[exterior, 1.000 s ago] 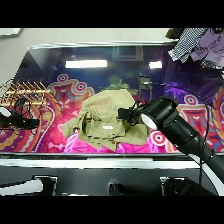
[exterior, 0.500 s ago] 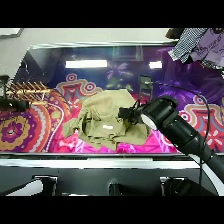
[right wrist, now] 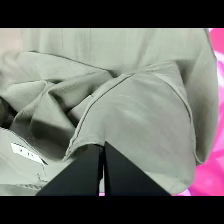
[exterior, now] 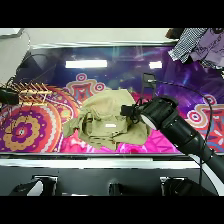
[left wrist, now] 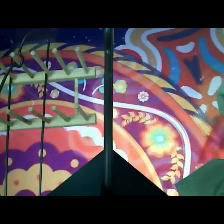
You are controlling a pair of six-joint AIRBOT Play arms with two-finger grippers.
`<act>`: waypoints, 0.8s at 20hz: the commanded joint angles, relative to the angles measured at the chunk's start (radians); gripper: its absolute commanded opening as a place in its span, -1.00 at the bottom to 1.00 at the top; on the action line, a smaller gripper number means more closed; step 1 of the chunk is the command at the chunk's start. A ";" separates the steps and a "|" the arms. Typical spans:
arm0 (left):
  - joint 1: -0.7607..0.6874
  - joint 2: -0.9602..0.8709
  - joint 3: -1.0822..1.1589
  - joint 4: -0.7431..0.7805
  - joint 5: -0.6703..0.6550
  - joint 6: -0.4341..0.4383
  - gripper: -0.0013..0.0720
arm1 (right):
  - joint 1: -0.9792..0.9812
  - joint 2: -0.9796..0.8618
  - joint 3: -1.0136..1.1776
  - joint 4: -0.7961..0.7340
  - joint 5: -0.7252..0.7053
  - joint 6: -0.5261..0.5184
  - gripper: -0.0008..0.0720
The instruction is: Fold the clothes and pants, and hang the long-sleeved shirts on hangers.
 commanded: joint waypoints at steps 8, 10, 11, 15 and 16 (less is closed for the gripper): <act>-0.307 0.605 -0.369 -0.178 -0.122 -0.078 -0.91 | -0.016 -0.001 0.000 -0.174 -0.010 0.261 -0.91; -0.346 0.672 -0.408 -0.222 -0.129 -0.082 -0.91 | -0.085 -0.001 0.000 -0.112 -0.027 0.267 -0.91; -0.362 0.697 -0.422 -0.241 -0.131 -0.081 -0.91 | -0.128 -0.001 0.000 -0.062 -0.045 0.253 -0.91; -0.403 0.715 -0.430 -0.320 -0.211 -0.073 -0.91 | -0.259 -0.001 0.000 0.136 -0.085 0.119 -0.91; -0.409 0.715 -0.430 -0.354 -0.216 -0.073 -0.91 | -0.277 -0.001 0.000 0.147 -0.077 0.108 -0.91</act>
